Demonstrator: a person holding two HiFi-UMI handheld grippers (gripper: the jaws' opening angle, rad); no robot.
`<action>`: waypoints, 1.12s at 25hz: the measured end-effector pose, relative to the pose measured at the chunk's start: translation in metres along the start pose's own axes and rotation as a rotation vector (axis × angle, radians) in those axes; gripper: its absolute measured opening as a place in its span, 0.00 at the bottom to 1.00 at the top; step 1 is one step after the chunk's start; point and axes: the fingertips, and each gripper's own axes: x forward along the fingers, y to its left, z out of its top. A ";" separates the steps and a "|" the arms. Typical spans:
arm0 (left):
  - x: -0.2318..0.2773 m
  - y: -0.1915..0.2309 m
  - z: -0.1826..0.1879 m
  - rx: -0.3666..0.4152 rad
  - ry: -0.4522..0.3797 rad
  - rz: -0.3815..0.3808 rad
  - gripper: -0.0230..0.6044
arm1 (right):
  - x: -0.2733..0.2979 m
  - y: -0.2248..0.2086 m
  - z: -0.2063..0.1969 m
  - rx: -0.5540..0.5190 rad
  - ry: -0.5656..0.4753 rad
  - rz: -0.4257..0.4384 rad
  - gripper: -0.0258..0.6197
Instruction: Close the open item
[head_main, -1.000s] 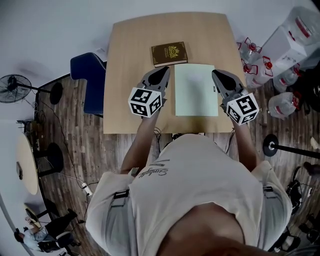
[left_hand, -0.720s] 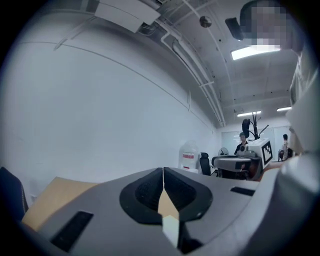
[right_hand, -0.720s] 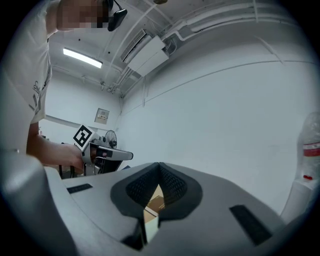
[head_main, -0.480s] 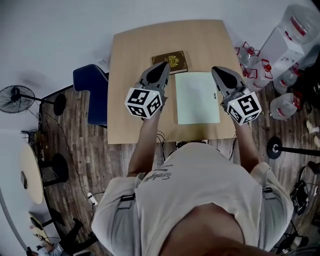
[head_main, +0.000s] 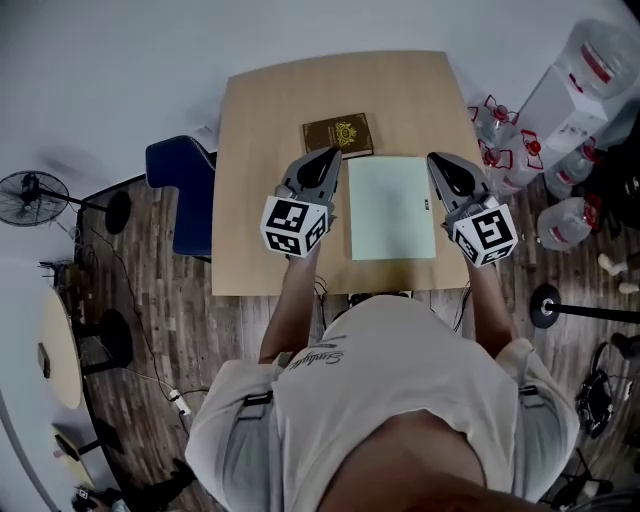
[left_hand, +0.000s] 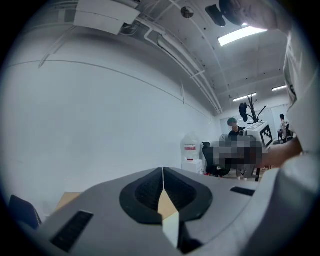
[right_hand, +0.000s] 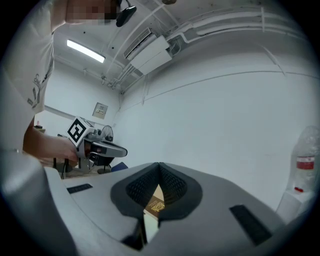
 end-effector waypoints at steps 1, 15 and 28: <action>0.001 -0.001 -0.002 0.002 0.005 -0.003 0.06 | 0.000 0.001 -0.002 -0.030 0.011 -0.004 0.03; 0.007 -0.007 -0.022 -0.015 0.054 -0.017 0.06 | -0.011 -0.016 -0.027 0.133 -0.017 -0.029 0.03; 0.003 -0.004 -0.032 -0.042 0.062 -0.016 0.06 | -0.010 -0.017 -0.032 0.108 0.007 -0.023 0.03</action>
